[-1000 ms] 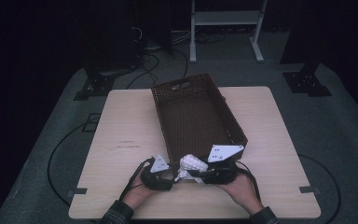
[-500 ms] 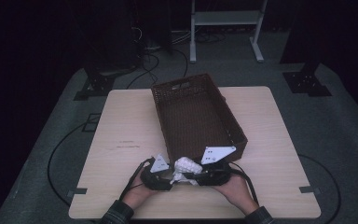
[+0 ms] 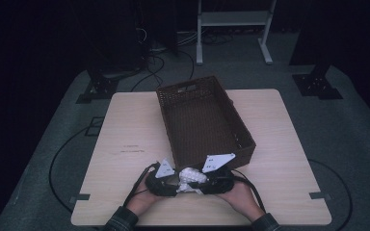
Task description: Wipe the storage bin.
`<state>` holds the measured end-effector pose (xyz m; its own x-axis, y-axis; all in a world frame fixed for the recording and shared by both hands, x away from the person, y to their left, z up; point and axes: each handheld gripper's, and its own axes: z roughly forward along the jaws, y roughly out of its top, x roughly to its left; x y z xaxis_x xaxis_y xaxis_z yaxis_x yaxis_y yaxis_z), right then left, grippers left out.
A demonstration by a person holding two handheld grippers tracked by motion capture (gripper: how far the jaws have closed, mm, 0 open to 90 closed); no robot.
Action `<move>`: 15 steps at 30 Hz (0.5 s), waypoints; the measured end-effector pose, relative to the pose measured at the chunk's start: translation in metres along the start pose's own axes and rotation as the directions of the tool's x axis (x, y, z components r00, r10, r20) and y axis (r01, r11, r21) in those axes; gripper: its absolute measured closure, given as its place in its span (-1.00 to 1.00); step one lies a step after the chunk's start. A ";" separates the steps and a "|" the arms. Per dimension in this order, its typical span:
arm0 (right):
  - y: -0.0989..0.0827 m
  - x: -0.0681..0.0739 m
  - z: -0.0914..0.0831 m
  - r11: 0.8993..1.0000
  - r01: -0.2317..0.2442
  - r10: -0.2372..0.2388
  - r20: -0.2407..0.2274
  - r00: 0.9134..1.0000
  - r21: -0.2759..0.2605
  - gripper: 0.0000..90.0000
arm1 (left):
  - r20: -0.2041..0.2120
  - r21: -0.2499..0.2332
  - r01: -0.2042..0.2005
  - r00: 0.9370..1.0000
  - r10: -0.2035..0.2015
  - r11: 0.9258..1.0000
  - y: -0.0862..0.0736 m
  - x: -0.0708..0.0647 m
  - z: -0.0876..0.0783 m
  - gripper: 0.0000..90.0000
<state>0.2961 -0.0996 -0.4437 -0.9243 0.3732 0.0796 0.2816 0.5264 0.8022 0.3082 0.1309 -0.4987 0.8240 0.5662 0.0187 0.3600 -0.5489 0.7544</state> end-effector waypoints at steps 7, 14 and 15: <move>-0.007 -0.004 0.005 0.999 -0.014 0.014 -0.001 1.000 0.030 0.36 | -0.001 -0.009 0.010 1.000 -0.010 1.000 0.000 -0.001 0.001 -0.19; -0.019 -0.009 0.010 0.997 -0.035 0.034 0.011 0.999 0.064 0.36 | -0.001 -0.010 0.011 1.000 -0.011 1.000 0.000 -0.001 0.001 -0.19; -0.022 -0.010 0.011 0.997 -0.042 0.041 0.011 0.999 0.072 0.36 | -0.001 -0.012 0.014 1.000 -0.014 1.000 0.000 -0.001 0.001 -0.19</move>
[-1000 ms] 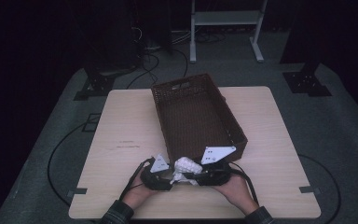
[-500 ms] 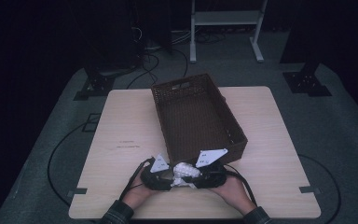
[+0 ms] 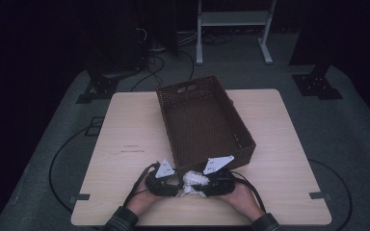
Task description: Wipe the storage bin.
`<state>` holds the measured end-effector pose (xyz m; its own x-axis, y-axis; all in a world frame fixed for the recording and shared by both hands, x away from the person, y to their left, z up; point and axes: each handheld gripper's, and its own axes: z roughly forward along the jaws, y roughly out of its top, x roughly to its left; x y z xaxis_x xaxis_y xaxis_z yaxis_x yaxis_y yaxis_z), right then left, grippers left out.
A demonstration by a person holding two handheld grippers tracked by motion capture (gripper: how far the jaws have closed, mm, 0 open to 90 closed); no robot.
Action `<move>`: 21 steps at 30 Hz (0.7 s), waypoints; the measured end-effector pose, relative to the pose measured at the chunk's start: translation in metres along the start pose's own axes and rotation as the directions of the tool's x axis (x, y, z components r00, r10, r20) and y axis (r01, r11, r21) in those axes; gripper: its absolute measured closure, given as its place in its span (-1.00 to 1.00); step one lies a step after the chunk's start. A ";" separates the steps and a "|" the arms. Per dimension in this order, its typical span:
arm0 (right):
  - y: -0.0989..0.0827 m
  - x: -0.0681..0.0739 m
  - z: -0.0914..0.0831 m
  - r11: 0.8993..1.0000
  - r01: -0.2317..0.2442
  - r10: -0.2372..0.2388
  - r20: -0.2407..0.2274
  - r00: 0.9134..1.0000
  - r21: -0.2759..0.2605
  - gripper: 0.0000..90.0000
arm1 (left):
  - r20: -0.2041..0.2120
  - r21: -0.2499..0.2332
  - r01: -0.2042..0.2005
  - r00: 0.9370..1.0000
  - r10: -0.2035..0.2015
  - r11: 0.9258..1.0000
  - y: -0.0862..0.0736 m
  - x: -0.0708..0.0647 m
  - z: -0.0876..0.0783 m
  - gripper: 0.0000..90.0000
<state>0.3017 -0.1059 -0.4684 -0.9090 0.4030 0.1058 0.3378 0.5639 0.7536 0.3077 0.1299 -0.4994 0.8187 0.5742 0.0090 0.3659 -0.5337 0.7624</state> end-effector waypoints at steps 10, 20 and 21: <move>-0.009 -0.004 0.006 1.000 -0.024 0.024 -0.010 1.000 0.018 0.36 | -0.001 0.001 -0.006 1.000 0.006 1.000 0.000 0.000 0.000 -0.19; -0.012 0.000 -0.019 0.999 -0.040 0.040 -0.002 0.999 -0.023 0.35 | 0.000 0.002 -0.002 1.000 0.002 1.000 0.000 0.000 0.000 -0.19; -0.012 0.001 -0.021 0.999 -0.044 0.044 0.003 0.999 -0.026 0.35 | 0.000 0.002 -0.002 1.000 0.002 1.000 0.000 0.000 0.000 -0.19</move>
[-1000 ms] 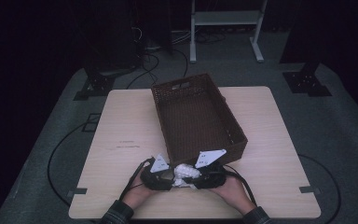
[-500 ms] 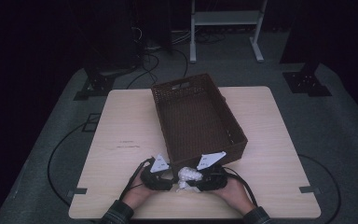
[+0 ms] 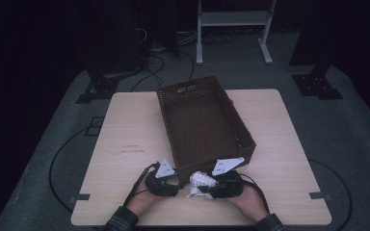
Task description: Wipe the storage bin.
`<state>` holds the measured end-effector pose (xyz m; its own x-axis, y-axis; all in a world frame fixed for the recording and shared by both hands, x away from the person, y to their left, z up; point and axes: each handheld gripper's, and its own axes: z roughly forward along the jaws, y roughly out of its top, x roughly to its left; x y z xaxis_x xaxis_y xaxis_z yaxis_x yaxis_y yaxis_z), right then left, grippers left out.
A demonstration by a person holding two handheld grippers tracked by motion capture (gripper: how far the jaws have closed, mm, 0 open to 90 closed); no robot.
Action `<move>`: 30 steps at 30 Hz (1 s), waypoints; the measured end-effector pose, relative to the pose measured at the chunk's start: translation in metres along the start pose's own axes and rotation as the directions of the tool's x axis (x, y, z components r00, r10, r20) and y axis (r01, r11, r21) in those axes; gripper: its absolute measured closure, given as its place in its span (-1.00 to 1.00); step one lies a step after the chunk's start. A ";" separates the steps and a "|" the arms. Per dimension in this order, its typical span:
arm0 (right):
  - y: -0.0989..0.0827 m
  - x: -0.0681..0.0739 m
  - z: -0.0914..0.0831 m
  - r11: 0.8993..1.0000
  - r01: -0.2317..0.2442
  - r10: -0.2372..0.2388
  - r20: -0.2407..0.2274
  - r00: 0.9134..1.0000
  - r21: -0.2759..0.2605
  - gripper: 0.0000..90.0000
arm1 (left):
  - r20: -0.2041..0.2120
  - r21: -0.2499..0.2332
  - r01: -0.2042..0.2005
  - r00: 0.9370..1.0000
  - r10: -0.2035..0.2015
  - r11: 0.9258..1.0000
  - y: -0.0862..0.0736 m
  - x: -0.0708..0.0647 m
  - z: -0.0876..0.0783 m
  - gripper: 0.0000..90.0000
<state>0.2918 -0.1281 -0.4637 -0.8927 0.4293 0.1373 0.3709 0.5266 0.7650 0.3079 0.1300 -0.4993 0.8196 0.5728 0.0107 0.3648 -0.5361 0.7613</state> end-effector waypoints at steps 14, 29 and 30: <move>-0.018 -0.007 -0.035 0.999 -0.038 0.040 0.078 0.996 -0.023 0.35 | 0.003 0.002 -0.023 1.000 0.023 1.000 0.000 0.001 -0.001 -0.20; -0.042 -0.011 -0.061 0.995 -0.096 0.100 0.128 0.987 -0.038 0.35 | 0.073 -0.023 -0.046 0.996 0.047 0.999 -0.005 0.007 -0.024 -0.03; -0.043 -0.011 -0.062 0.994 -0.100 0.104 0.130 0.986 -0.038 0.35 | 0.079 -0.032 -0.042 0.996 0.044 0.999 -0.007 0.007 -0.027 0.00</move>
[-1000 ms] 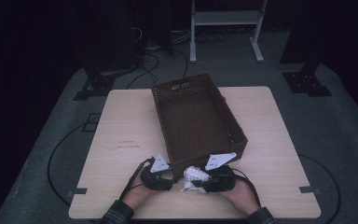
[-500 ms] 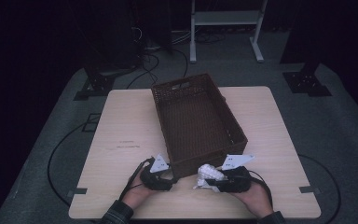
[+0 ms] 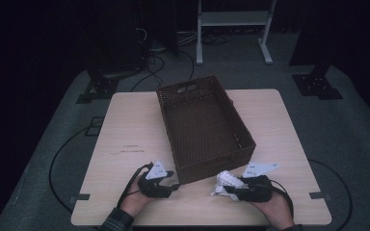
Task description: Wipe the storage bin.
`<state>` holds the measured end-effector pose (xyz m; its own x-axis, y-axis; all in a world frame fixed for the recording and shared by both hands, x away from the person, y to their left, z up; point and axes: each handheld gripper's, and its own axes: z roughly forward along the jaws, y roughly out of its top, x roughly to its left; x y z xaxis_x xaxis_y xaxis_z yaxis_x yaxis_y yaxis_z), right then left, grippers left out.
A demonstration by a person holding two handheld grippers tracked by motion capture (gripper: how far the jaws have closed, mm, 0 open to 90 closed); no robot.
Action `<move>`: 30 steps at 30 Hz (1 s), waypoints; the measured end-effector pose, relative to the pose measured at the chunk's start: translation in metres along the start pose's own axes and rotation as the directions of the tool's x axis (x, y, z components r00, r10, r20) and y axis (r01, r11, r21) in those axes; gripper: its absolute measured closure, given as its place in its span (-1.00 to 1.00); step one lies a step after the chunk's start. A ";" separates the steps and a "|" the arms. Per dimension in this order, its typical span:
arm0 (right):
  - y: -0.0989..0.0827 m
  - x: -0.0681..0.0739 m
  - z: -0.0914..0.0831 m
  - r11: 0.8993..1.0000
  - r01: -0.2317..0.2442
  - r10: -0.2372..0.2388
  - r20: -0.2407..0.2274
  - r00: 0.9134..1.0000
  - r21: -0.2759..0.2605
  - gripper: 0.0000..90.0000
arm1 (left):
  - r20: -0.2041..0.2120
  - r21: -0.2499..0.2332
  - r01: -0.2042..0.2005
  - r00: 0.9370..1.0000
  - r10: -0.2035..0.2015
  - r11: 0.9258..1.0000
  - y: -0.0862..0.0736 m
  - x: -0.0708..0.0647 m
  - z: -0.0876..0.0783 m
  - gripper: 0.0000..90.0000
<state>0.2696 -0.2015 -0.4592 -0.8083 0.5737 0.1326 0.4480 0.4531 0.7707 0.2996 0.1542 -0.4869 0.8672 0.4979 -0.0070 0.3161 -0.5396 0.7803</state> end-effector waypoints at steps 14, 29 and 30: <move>-0.003 0.000 -0.002 1.000 -0.004 0.004 0.004 1.000 0.003 0.35 | 0.044 -0.055 0.044 0.998 -0.042 0.997 0.010 0.009 -0.036 1.00; -0.003 0.000 0.000 1.000 -0.006 0.006 0.001 1.000 0.005 0.35 | 0.038 -0.197 0.015 0.999 -0.008 0.980 0.050 0.020 -0.063 1.00; -0.003 0.000 0.000 1.000 -0.006 0.006 0.000 1.000 0.004 0.35 | 0.036 -0.202 0.013 0.999 -0.006 0.979 0.052 0.020 -0.062 0.99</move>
<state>0.2679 -0.2030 -0.4612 -0.8053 0.5768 0.1370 0.4547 0.4526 0.7671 0.3097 0.1785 -0.4078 0.8789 0.4758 -0.0342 0.2430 -0.3849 0.8904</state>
